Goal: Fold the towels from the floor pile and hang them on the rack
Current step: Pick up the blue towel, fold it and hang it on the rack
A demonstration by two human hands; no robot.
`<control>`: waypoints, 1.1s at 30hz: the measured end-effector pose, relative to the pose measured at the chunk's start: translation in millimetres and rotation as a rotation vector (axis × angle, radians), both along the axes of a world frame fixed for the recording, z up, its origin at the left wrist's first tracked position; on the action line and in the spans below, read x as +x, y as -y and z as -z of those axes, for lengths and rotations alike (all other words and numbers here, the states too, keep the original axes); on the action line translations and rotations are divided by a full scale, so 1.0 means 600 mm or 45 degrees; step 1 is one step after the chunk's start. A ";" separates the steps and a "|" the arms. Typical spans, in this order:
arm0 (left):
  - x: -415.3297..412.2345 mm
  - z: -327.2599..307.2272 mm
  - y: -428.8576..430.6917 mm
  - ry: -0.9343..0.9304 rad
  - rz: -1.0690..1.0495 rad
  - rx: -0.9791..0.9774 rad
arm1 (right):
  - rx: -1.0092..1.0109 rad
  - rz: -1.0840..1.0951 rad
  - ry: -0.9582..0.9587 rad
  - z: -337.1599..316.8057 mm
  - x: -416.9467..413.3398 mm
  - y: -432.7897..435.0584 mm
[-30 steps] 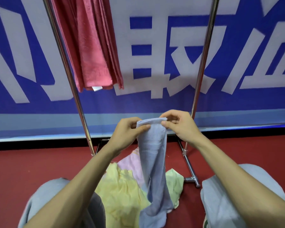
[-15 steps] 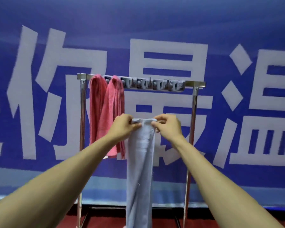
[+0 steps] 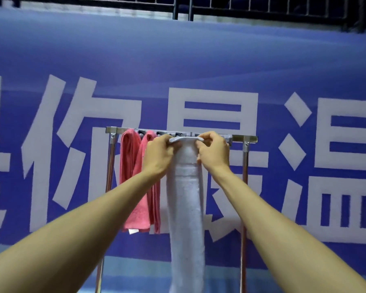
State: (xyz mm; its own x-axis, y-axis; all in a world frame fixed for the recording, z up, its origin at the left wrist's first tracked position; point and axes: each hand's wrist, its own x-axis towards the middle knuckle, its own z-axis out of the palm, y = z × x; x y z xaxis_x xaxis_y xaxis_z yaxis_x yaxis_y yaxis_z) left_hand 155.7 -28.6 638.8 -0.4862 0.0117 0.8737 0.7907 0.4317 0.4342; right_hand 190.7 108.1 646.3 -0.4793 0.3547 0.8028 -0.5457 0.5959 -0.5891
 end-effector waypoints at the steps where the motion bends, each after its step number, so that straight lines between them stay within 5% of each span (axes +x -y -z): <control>1: 0.003 -0.003 0.002 -0.009 0.015 -0.016 | 0.039 0.039 -0.036 0.001 0.003 -0.002; 10: 0.018 -0.015 -0.004 -0.089 0.026 -0.180 | -0.050 0.009 0.056 0.003 0.012 -0.027; 14: 0.015 -0.001 -0.010 0.121 0.100 -0.145 | 0.011 0.000 0.078 0.008 0.016 -0.037; 20: 0.040 0.008 -0.007 0.369 0.613 0.007 | -0.049 -0.294 0.087 0.027 0.026 -0.055; 29: 0.032 0.080 -0.029 0.630 0.691 0.199 | -0.427 -0.589 0.224 0.111 -0.006 -0.066; 33: 0.017 0.127 -0.037 0.730 0.726 0.237 | -0.603 -0.778 0.528 0.184 -0.038 -0.077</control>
